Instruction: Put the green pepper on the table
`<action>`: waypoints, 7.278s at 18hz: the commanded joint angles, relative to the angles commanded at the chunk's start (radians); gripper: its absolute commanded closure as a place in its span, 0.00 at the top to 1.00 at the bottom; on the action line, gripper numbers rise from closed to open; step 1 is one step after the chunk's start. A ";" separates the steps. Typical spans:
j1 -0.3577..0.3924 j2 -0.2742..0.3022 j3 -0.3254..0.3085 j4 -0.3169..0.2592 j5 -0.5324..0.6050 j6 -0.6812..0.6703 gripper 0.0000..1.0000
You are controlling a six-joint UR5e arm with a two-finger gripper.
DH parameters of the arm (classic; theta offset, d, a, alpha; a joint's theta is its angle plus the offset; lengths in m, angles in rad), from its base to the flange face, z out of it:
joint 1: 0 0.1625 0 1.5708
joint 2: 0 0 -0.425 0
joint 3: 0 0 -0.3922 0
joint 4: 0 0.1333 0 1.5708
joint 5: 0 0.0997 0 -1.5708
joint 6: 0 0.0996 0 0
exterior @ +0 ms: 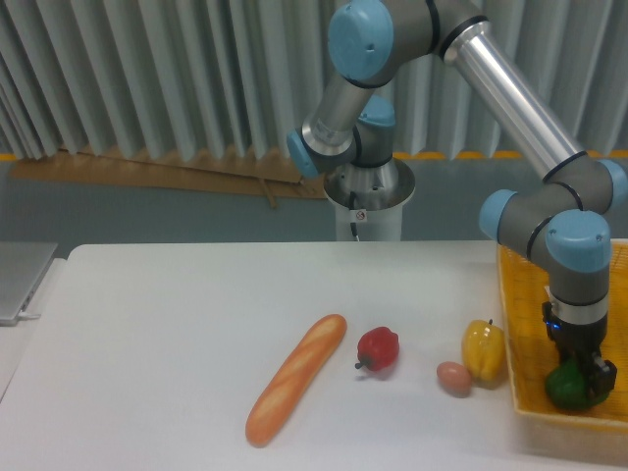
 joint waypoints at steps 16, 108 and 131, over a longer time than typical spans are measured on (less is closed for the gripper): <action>-0.049 0.146 -0.069 -0.071 -0.097 -0.081 0.60; -0.457 0.290 -0.029 -0.504 -0.043 -0.492 1.00; -0.469 0.448 -0.087 -0.611 -0.110 -0.347 1.00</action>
